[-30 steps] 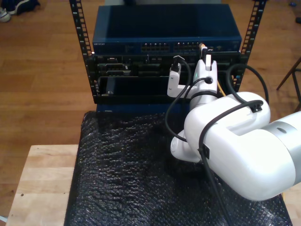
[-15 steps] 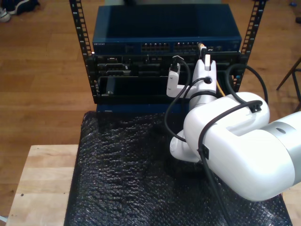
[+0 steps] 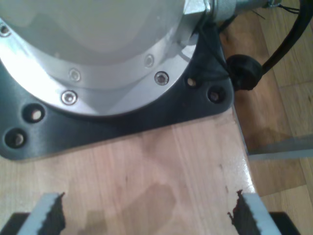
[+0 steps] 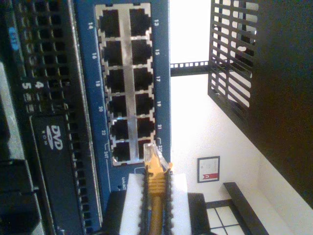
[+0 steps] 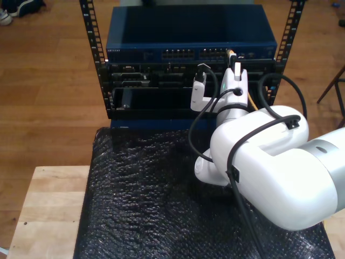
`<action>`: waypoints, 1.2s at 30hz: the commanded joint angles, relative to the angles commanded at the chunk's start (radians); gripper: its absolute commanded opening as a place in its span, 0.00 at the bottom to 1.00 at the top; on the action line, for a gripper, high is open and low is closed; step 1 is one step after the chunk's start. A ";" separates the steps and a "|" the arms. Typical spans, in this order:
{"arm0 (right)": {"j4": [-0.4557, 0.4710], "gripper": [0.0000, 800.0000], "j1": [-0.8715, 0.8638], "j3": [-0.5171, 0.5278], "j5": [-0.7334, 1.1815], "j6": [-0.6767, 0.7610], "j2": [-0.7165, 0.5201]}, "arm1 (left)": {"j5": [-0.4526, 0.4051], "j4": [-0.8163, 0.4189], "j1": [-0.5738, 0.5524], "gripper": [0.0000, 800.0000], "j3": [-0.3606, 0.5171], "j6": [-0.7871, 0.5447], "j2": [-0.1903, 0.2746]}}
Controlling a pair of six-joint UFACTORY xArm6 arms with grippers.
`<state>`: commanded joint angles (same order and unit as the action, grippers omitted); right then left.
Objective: Grab the cable and plug it in
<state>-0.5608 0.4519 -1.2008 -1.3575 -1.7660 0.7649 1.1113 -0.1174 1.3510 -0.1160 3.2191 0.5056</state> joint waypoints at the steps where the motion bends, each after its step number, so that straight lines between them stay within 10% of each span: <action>1: 0.000 0.00 0.000 0.000 0.000 0.000 0.000 | 0.000 0.000 0.000 1.00 0.000 0.000 0.002; 36: 0.000 0.00 -0.003 -0.018 0.006 -0.002 0.017 | 0.000 0.000 0.000 1.00 0.000 0.000 0.002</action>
<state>-0.5608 0.4488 -1.2192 -1.3514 -1.7676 0.7818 1.1113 -0.1174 1.3510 -0.1160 3.2191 0.5071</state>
